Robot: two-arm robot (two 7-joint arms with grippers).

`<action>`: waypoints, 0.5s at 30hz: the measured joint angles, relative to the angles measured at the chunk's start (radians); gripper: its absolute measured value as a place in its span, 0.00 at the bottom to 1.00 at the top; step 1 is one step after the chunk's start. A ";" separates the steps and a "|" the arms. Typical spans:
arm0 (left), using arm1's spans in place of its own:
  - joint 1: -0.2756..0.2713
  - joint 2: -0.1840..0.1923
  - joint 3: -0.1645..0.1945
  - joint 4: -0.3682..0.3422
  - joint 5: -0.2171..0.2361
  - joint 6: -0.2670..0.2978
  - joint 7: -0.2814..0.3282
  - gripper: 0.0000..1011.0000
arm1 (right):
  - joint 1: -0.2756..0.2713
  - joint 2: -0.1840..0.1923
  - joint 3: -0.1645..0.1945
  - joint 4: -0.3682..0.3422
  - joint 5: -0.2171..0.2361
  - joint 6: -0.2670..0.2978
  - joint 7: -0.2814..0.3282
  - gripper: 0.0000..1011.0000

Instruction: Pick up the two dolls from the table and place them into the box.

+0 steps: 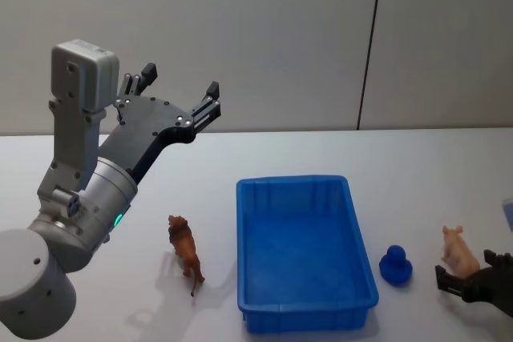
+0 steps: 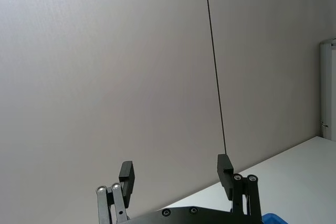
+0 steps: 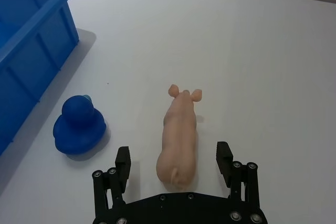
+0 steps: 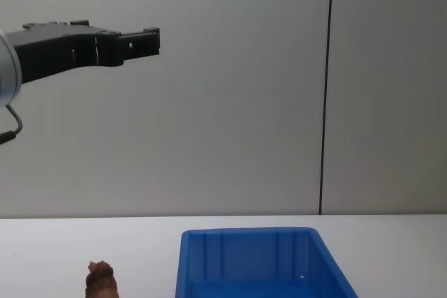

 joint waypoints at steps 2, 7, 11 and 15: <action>0.000 0.000 0.000 0.000 0.000 0.000 0.000 0.99 | 0.007 -0.005 -0.004 0.007 -0.005 0.004 -0.001 0.99; 0.000 0.000 0.000 0.000 0.000 0.000 0.000 0.99 | 0.018 -0.013 -0.010 0.019 -0.014 0.012 -0.003 0.86; 0.000 0.000 0.000 0.000 0.000 0.000 0.000 0.99 | 0.025 -0.019 -0.013 0.026 -0.020 0.017 -0.004 0.78; 0.000 0.000 0.000 0.000 0.000 0.000 0.000 0.99 | 0.031 -0.023 -0.016 0.031 -0.024 0.020 -0.005 0.64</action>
